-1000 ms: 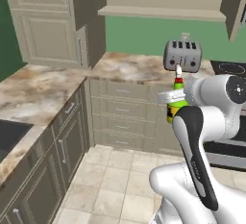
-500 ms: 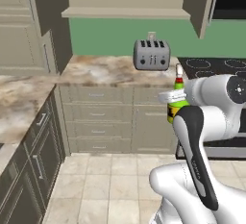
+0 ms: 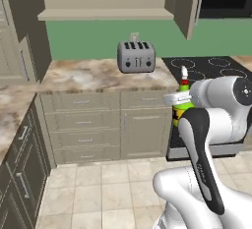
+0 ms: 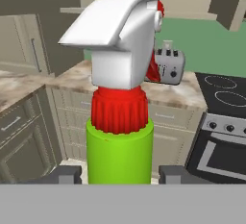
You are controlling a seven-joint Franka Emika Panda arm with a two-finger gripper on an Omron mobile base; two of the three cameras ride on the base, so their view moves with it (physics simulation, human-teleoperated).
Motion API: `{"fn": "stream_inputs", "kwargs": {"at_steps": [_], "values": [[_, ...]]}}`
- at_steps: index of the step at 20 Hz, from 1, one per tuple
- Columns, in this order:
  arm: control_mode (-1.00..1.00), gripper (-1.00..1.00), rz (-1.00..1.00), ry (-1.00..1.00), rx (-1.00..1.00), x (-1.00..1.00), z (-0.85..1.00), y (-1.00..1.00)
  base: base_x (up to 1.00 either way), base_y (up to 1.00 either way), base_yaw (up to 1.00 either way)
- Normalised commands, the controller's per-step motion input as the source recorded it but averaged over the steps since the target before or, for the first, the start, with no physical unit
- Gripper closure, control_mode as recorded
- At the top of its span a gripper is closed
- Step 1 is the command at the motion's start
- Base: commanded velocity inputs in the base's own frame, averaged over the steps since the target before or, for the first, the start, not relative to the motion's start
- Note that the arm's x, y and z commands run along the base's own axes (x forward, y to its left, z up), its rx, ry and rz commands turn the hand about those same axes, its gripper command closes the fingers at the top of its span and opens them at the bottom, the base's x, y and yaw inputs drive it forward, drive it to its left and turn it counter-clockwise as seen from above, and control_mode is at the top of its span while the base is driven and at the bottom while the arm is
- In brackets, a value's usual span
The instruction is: Pick up the spray and sponge from the sink, and place them back in the cabinet, and close the cabinet doors.
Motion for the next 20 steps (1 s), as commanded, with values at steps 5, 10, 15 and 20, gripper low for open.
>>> {"fn": "stream_inputs", "kwargs": {"at_steps": [5,10,15,20], "values": [[1.00,1.00,0.00,0.00,0.00,0.00,0.00,0.00,0.18,0.48,-0.28],[1.00,1.00,0.00,0.00,0.00,0.00,0.00,0.00,0.16,0.54,-0.32],[1.00,1.00,0.00,0.00,0.00,0.00,0.00,0.00,0.33,0.52,-0.27],[1.00,1.00,0.00,0.00,0.00,0.00,0.00,0.00,0.52,0.36,-0.16]]}}
